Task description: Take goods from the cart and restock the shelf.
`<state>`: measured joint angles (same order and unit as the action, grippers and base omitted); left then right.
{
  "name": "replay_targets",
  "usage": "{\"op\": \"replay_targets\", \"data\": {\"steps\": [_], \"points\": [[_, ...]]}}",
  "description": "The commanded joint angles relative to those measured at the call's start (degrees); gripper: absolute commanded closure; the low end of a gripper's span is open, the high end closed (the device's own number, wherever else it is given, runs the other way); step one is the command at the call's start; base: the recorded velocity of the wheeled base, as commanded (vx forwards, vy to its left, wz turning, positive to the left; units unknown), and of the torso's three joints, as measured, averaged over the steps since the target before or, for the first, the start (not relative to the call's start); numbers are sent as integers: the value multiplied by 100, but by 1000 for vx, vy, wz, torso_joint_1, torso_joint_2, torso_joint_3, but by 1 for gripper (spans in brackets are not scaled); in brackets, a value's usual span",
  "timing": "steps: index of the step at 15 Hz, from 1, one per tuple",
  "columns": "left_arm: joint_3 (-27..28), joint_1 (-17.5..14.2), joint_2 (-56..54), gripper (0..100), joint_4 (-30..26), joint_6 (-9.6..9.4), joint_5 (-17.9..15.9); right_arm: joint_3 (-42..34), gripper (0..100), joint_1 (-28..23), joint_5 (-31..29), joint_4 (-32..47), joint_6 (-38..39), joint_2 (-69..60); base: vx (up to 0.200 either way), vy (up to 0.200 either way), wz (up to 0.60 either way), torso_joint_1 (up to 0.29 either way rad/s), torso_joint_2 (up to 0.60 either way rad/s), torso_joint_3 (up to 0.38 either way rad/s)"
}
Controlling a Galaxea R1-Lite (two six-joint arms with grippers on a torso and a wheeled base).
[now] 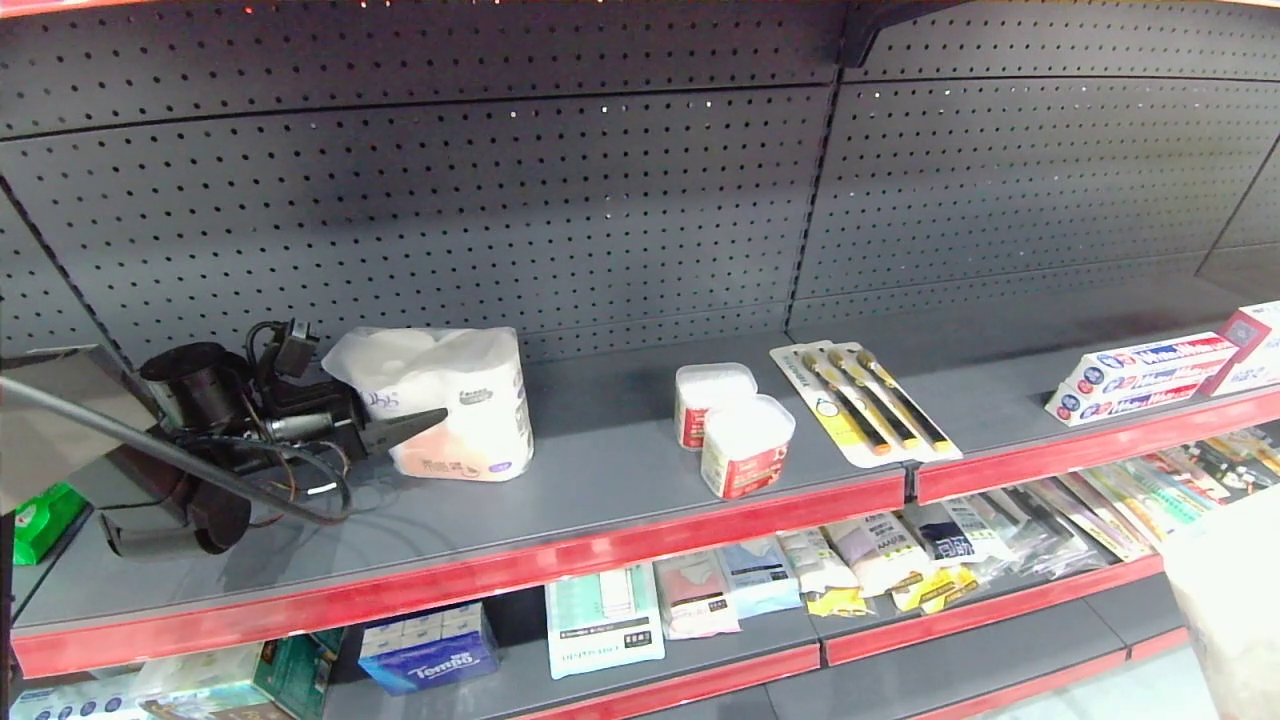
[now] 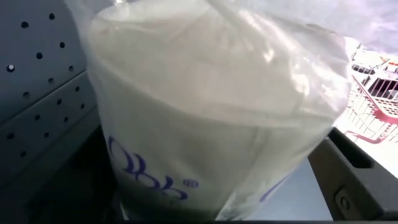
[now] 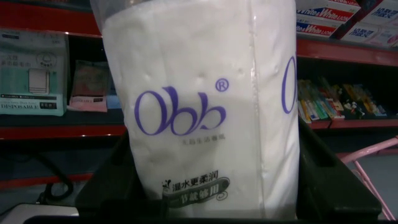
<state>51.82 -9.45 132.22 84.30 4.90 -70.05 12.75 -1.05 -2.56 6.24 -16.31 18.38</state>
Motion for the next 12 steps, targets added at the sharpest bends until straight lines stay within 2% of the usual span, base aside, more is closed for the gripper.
{"op": "replay_targets", "data": {"steps": [1, 2, 3, 7, 12], "points": [[3, 4, -3, 0, 8, 2, 53, -1, 100, -1, 1, 0, -4, -10, 0, 0, 0, 0, 0, 0], [-5, 13, -12, 0, 8, 2, 79, -1, 100, -1, 1, 0, -12, -1, 0, 0, 0, 0, 0, 0], [-14, 13, -12, 100, -1, 2, 105, -1, 100, -1, 1, 0, -4, -1, 0, 0, 0, 0, 0, 0], [-85, 13, -38, 100, 104, 2, 114, -1, 100, -1, 1, 0, -4, -10, 0, 0, 0, 0, 0, 0], [-647, -22, -284, 100, 359, 81, 114, 8, 100, -1, 1, 0, -4, -10, 0, 0, 0, 0, 0, 0]]}}
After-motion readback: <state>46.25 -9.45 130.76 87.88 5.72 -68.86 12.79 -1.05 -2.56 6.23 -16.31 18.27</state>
